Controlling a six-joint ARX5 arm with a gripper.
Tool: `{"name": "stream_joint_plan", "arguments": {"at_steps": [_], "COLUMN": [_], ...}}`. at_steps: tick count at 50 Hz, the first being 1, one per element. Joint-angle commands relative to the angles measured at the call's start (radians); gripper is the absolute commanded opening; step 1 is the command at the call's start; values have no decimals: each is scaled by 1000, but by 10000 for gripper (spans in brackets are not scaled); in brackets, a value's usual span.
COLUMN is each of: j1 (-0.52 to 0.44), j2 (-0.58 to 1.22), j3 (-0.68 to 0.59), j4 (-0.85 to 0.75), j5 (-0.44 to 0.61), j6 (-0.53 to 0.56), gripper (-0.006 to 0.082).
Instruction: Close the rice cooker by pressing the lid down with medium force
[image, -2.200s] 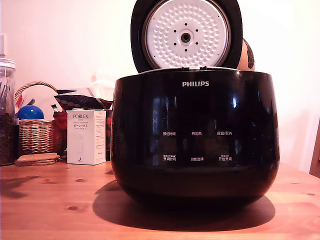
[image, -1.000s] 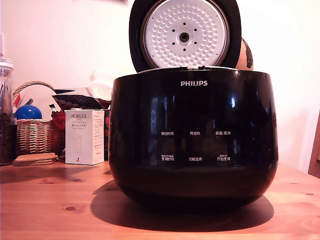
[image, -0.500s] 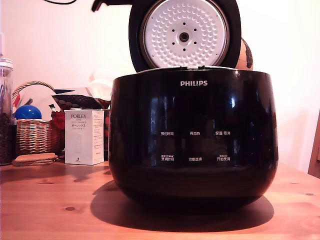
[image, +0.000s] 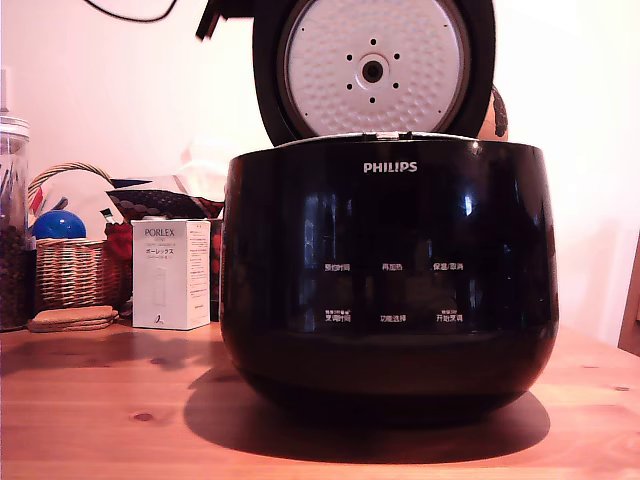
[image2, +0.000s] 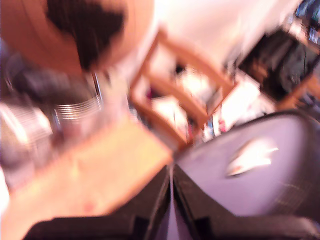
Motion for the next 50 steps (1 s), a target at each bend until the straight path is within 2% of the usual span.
{"name": "stream_joint_plan", "arguments": {"at_steps": [1,16,21,34,50], "j1": [-38,-119,-148,-212,-253], "j2": [8,-13,-14,-14,-24], "j3": [-3,-3,-3,-3,-3], "j4": [-41,-188,-217,-195,-165], "j5": [8,-18,-97,-211,-281], "j6": [51,131,159,163,172], "gripper": [-22,-22,-22,-22,-22]}}
